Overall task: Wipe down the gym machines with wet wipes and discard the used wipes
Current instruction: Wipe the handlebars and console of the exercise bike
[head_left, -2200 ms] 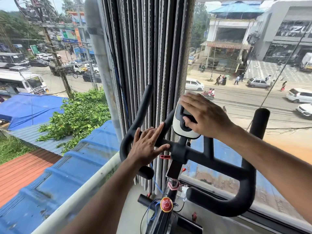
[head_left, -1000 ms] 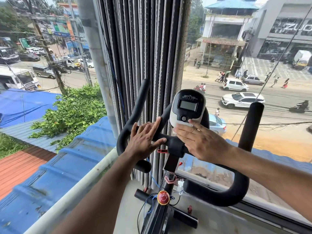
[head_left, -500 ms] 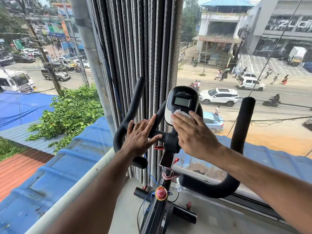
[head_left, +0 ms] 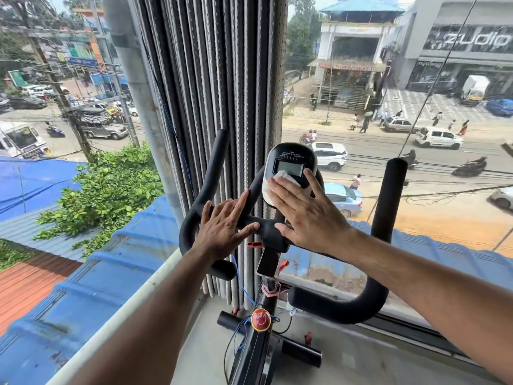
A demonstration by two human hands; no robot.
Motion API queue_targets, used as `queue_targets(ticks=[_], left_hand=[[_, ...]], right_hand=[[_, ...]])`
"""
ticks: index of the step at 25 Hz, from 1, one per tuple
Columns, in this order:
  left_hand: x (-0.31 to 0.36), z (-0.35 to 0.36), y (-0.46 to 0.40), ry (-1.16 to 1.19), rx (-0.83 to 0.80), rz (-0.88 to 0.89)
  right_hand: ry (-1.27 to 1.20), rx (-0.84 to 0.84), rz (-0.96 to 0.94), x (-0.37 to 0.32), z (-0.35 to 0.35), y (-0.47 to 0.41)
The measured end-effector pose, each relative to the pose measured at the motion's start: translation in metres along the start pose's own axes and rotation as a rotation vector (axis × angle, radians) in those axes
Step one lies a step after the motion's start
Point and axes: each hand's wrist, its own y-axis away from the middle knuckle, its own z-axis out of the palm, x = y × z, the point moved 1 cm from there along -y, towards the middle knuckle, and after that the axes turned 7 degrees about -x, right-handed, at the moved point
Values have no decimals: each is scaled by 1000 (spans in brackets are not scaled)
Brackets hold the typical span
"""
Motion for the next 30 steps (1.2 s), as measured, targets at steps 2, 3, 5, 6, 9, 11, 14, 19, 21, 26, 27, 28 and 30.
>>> queue_targets(ticks=[2,3,5,6,9,11,14,19,21,26,27,28,30], left_hand=[[-2,1,1,1,12,1],[-2,0,1,-3,14,0],[-2,0,1,-9,14,2],[-2,1,2,-6,19,5],[-2,1,1,6,46,12],[-4,1,0,0,27,8],[-3,2,1,-4,17,10],[-1,1,2,-6,15,-3],[-1,1,1,1,21,3],[-2,2,-1,10,13,1],[-2,2,-1,8,12,0],[-2,2,-1,7,10,0],[-2,2,0,4,20,-1]], right_hand=[[-31,-7,88,5,-8,-21],[-49,-7,114,5,-10,-27],[-66,18,107,8,-10,-23],[-63,41,101,12,-9,-13],[-40,78,83,28,-7,6],[-42,61,61,28,-8,-9],[-83,44,59,20,-3,-22],[-99,60,68,39,-3,17],[-137,46,105,46,0,24],[-614,62,228,31,18,23],[-679,64,254,20,21,28],[-687,42,276,5,24,36],[-549,-34,273,-23,28,52]])
